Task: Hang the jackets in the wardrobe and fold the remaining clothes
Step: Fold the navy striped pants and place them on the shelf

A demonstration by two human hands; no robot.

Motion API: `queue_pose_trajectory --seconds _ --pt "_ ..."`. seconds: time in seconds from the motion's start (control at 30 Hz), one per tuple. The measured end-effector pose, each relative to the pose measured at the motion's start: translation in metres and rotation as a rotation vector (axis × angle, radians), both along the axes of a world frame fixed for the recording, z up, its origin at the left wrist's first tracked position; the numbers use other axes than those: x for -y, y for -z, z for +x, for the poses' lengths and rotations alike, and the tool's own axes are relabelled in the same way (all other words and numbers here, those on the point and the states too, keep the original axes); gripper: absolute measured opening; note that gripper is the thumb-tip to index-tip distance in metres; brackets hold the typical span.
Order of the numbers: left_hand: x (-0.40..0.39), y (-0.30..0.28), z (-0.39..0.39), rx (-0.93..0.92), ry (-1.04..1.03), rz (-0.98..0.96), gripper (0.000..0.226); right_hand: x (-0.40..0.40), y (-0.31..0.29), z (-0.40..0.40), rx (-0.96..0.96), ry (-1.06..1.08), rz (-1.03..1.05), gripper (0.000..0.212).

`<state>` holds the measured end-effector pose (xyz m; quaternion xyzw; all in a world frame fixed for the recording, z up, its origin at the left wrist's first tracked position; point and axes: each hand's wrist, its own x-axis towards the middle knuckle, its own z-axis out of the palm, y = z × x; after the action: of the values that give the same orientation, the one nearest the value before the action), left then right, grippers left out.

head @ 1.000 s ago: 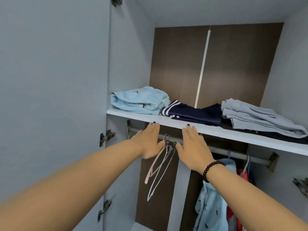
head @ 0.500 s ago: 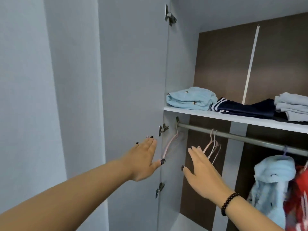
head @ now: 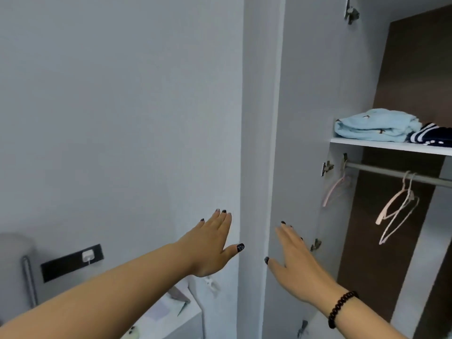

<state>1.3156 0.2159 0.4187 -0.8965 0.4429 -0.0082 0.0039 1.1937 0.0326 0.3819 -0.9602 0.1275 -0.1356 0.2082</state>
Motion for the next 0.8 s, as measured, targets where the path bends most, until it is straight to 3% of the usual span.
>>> queue_pose_trajectory --seconds 0.5,0.8 --pt "-0.185 0.036 -0.05 -0.169 -0.533 -0.084 0.081 -0.149 0.015 0.047 -0.127 -0.515 -0.038 0.072" --pt "-0.277 0.083 -0.072 -0.24 -0.736 -0.173 0.08 -0.236 0.049 0.063 -0.188 -0.724 -0.036 0.071"
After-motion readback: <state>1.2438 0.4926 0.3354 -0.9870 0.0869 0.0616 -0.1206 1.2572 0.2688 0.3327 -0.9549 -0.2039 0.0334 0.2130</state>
